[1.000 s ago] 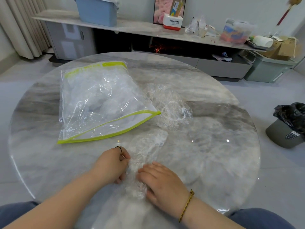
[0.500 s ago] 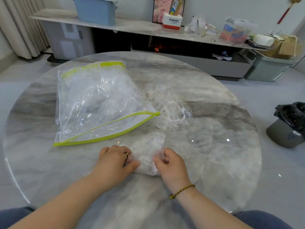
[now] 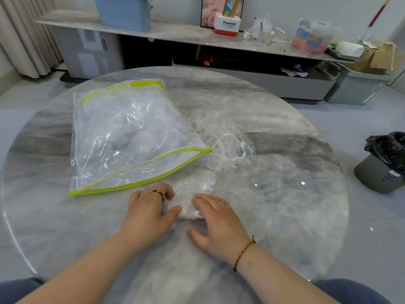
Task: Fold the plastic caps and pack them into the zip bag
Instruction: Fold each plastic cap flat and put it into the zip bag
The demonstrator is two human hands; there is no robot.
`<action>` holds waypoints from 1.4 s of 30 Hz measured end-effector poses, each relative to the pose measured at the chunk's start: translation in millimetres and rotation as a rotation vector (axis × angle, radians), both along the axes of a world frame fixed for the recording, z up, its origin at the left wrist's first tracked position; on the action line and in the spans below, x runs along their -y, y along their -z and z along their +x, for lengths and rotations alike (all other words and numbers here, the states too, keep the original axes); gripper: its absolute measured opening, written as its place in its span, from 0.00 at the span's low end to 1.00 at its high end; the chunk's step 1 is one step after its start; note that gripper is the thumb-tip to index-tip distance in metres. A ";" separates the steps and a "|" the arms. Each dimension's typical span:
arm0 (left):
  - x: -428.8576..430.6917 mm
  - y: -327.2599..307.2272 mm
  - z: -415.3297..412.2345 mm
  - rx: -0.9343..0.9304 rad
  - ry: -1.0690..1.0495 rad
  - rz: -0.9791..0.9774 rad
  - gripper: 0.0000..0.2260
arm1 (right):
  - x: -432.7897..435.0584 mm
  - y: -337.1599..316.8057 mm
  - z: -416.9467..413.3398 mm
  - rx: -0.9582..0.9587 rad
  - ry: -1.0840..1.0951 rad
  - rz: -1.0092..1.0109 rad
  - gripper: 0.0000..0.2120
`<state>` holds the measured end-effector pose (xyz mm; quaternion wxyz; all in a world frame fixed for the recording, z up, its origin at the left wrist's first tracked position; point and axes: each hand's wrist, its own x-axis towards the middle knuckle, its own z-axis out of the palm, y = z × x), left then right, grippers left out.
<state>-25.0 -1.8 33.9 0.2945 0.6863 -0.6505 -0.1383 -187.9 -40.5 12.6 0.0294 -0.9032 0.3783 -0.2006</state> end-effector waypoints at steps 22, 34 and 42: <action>3.9 -10.3 -2.8 -0.017 -0.262 0.245 0.23 | 24.3 -29.3 29.4 0.284 0.417 0.583 0.05; -6.3 -37.6 64.2 0.414 -0.452 0.037 0.26 | 26.6 -30.1 43.5 -0.015 0.421 0.181 0.06; -0.7 -33.3 80.6 0.155 -0.551 -0.169 0.06 | 24.6 -43.3 91.8 0.504 0.249 0.662 0.16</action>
